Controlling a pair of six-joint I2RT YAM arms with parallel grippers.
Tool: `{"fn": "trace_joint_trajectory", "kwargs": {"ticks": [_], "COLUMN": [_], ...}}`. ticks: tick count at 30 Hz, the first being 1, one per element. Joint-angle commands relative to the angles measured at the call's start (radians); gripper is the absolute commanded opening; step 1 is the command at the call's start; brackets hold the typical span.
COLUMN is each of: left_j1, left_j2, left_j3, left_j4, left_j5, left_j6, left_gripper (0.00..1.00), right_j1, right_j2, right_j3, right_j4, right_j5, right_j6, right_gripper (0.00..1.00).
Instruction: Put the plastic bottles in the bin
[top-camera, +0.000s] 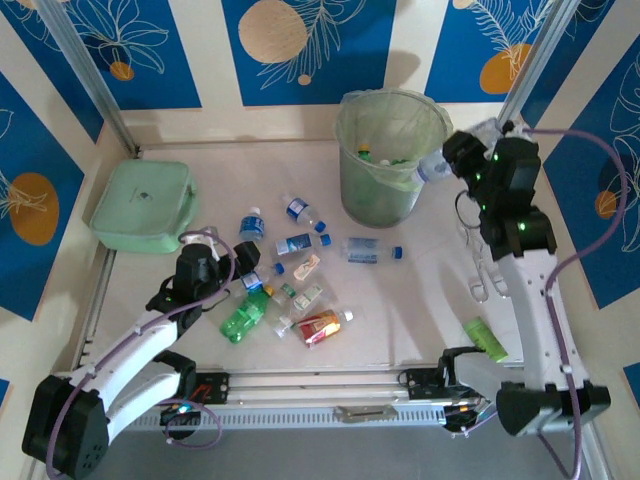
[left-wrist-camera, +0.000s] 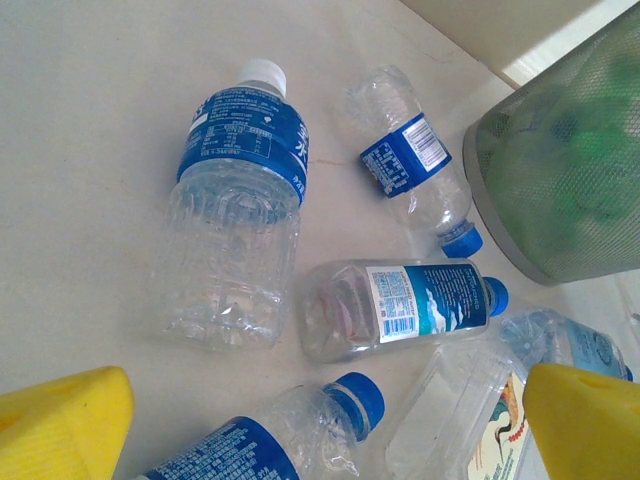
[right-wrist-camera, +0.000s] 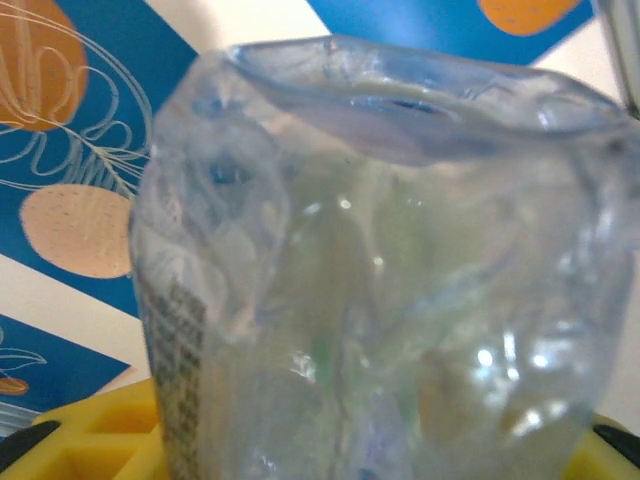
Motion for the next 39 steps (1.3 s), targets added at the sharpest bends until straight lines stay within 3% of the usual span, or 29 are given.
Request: {"fn": "trace_joint_trajectory", "kwargs": {"ticks": [1, 13, 18, 27, 39], "left_j1": [-0.001, 0.001, 0.002, 0.003, 0.003], "left_j2": [-0.011, -0.109, -0.147, -0.160, -0.155], "left_j3": [0.035, 0.002, -0.007, -0.015, -0.014], "left_j4": [0.007, -0.095, -0.126, -0.138, -0.130], "left_j5": [0.012, -0.003, -0.021, -0.026, -0.022], "left_j6": [-0.010, -0.019, -0.018, -0.022, -0.027], "left_gripper": [0.99, 0.99, 0.99, 0.99, 0.99], "right_j1": [-0.003, 0.040, 0.082, 0.119, 0.129], "right_j2": [0.116, 0.602, 0.736, 0.850, 0.879], "right_j3": [0.104, 0.605, 0.706, 0.776, 0.849], "right_j4": [0.073, -0.047, -0.113, -0.188, -0.241], "right_j5": [-0.081, -0.168, -0.184, -0.229, -0.222], "right_j6": [-0.052, -0.099, -0.147, -0.182, -0.193], "right_gripper": [0.51, 0.50, 0.51, 0.52, 0.75]}}
